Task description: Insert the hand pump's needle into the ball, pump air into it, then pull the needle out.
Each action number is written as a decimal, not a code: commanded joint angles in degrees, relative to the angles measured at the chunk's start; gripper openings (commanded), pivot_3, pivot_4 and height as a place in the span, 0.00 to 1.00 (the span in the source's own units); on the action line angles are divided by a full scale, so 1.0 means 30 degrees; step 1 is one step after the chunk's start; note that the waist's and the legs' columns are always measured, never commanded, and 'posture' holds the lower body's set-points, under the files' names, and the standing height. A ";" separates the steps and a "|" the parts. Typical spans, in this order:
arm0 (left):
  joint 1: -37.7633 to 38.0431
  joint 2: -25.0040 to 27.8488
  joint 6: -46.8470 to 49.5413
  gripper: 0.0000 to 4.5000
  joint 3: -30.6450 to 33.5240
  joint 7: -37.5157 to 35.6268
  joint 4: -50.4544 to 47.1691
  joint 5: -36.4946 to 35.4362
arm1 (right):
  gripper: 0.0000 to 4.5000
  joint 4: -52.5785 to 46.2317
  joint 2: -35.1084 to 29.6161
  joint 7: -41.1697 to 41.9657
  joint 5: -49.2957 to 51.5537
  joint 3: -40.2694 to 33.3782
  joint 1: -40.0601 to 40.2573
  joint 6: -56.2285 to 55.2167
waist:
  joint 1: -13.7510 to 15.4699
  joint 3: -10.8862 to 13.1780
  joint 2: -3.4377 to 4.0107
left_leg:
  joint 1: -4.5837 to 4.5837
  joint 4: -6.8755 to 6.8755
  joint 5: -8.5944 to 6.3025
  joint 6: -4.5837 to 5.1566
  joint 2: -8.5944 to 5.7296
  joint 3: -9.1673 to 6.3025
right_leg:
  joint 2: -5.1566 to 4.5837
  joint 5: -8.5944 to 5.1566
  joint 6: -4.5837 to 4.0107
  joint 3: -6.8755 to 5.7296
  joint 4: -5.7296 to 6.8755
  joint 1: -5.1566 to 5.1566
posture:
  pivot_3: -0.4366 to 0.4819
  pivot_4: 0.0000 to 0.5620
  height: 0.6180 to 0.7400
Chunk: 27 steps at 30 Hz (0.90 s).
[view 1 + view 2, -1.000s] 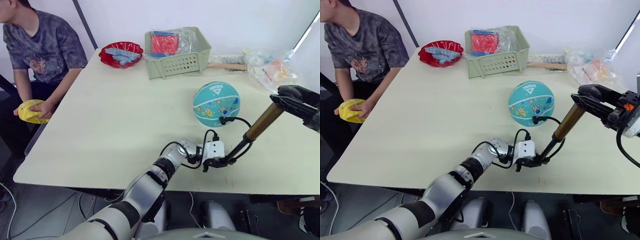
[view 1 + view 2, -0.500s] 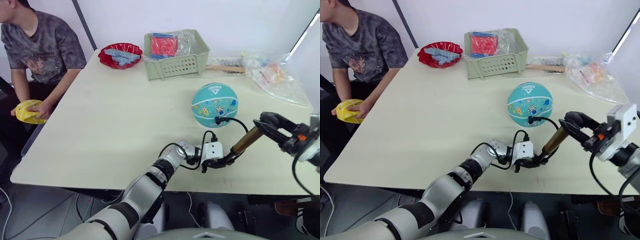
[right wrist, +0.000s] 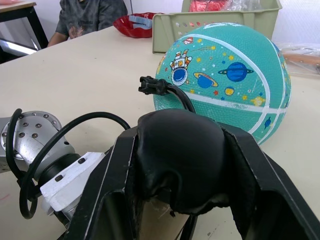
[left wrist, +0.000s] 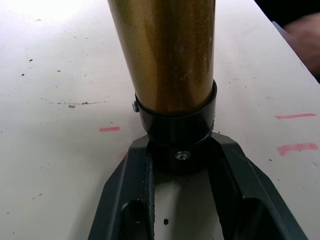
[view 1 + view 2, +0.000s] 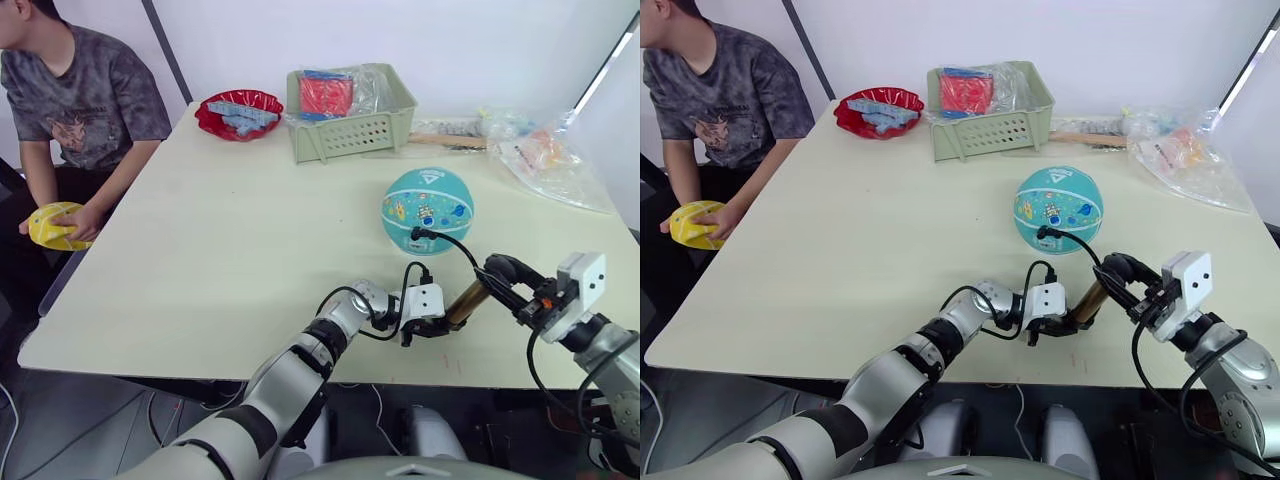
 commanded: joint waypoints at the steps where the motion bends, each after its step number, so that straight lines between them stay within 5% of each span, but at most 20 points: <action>1: 0.0855 0.0674 0.0766 0.24 -0.1023 -0.0449 0.1404 0.1324 | 0.36 -0.0385 -0.0889 -0.0405 0.0272 -0.1245 0.0362 0.1494 | 0.0005 0.0018 0.0031 | -0.0001 0.0001 0.0000 0.0000 0.0000 0.0001 | -0.0001 0.0000 0.0000 0.0000 0.0000 0.0000 | 0.48 0.27 0.98; 13: 0.1011 0.0655 0.0651 0.24 -0.1024 -0.0564 0.1349 0.1311 | 0.36 -0.4153 -0.4511 -0.1111 0.6566 -0.6483 -0.1008 0.5956 | 0.0063 0.0211 0.0288 | -0.0073 -0.0006 0.0000 0.0001 -0.0045 0.0012 | -0.0047 -0.0009 0.0017 -0.0008 -0.0019 -0.0019 | 0.48 0.27 0.98; 27: 0.1157 0.0778 0.0605 0.24 -0.0880 -0.0813 0.1092 0.1139 | 0.36 -0.2217 -0.8381 -0.2300 1.1048 -1.0829 -0.5050 0.8369 | -0.0001 0.0352 0.0126 | -0.0121 -0.0012 -0.0012 0.0018 -0.0145 0.0489 | -0.0184 0.0003 0.0213 0.0487 0.0010 -0.0260 | 0.48 0.27 0.98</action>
